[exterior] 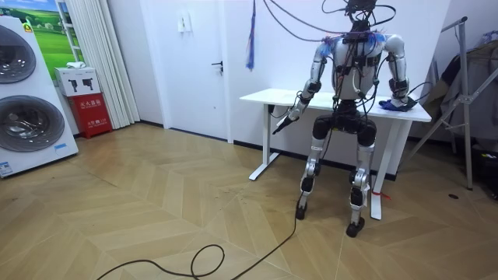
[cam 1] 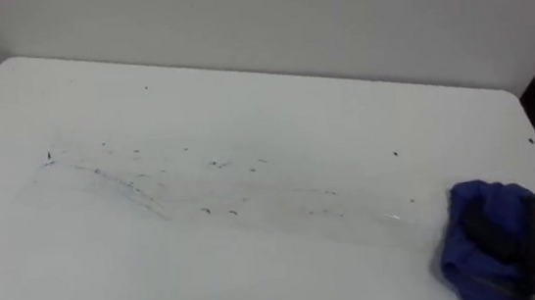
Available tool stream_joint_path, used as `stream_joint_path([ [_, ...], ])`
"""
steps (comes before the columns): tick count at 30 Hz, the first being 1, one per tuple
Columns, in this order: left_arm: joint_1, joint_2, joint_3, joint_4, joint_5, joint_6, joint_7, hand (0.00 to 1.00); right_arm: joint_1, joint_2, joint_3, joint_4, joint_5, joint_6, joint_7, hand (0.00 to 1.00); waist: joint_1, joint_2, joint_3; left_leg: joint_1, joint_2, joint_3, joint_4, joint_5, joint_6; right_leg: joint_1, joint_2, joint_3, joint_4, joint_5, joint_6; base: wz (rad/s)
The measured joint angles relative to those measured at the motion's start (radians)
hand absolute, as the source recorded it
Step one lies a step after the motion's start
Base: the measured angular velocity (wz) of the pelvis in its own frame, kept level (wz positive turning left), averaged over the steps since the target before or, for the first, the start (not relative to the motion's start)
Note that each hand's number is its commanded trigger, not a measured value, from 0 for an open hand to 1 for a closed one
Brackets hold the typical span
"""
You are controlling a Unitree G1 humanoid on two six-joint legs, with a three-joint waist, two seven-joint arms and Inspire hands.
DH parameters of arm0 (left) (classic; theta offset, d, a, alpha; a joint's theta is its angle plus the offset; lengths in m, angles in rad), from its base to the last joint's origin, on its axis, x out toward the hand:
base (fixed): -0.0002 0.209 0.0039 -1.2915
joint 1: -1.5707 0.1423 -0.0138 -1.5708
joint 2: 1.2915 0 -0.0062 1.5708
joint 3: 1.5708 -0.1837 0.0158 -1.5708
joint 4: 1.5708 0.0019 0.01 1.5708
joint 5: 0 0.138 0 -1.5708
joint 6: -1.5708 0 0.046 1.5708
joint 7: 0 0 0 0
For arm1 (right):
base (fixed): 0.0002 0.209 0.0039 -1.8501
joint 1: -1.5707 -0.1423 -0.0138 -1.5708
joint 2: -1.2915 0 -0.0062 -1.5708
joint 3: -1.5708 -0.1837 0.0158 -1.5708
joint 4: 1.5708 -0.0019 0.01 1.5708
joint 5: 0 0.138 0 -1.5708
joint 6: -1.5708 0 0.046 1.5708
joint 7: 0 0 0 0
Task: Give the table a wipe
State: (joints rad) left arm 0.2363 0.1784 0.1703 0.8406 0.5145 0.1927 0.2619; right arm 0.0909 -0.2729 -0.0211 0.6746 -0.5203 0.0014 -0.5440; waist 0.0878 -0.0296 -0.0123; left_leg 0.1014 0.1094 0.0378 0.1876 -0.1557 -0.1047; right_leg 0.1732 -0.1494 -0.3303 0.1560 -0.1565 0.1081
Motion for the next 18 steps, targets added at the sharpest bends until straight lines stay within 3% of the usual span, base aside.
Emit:
stream_joint_path([
  [1,-0.003,0.000,-0.016,0.000,-0.020,0.000,0.002,0.00,-0.021,-0.002,0.010,0.001,0.005,0.014,0.011,0.20,0.002,0.000,-0.0001,0.000,0.000,0.000,-0.002,-0.001,-0.002,-0.001,0.003,0.008,0.001,0.001,-0.002,-0.20],
  [2,-0.011,-0.001,-0.049,0.001,-0.062,-0.001,0.006,0.00,-0.053,-0.001,0.036,0.002,0.015,0.044,0.035,0.00,0.006,0.002,-0.0006,0.000,0.000,0.000,-0.001,-0.003,-0.004,-0.014,0.003,0.023,0.014,0.003,-0.006,-0.29],
  [4,-0.034,-0.007,-0.079,0.024,-0.086,-0.001,0.011,0.00,-0.104,0.003,0.062,0.003,0.013,0.090,0.079,0.00,0.012,0.005,0.0009,-0.006,0.002,-0.002,-0.001,-0.003,-0.003,-0.035,0.011,0.045,0.021,0.016,-0.019,-0.41],
  [6,-0.068,-0.020,-0.097,0.044,-0.102,0.007,0.012,0.00,-0.147,0.011,0.117,-0.053,-0.023,0.162,0.155,0.00,0.033,0.006,0.0019,-0.011,0.003,-0.006,-0.009,-0.002,-0.003,-0.073,0.024,0.082,0.033,0.030,-0.033,-0.48],
  [9,-0.091,-0.023,-0.128,0.045,-0.157,0.009,0.012,0.00,-0.164,0.038,0.200,-0.136,-0.120,0.202,0.232,0.00,0.036,0.007,0.0026,-0.011,0.003,-0.027,-0.020,-0.002,-0.002,-0.079,0.036,0.092,0.033,0.038,-0.042,-0.18],
  [14,-0.106,-0.027,-0.159,0.044,-0.198,0.011,0.011,0.00,-0.195,0.075,0.274,-0.184,-0.205,0.218,0.278,0.00,0.054,0.011,0.0101,-0.017,0.003,-0.035,-0.029,0.000,0.002,-0.085,0.039,0.091,0.028,0.038,-0.043,0.01],
  [18,-0.093,-0.022,-0.163,0.026,-0.209,0.012,0.011,0.00,-0.180,0.068,0.274,-0.229,-0.209,0.215,0.282,0.00,0.055,0.022,0.0186,-0.018,0.003,-0.036,-0.036,0.000,0.005,-0.087,0.041,0.088,0.019,0.038,-0.042,0.00],
])
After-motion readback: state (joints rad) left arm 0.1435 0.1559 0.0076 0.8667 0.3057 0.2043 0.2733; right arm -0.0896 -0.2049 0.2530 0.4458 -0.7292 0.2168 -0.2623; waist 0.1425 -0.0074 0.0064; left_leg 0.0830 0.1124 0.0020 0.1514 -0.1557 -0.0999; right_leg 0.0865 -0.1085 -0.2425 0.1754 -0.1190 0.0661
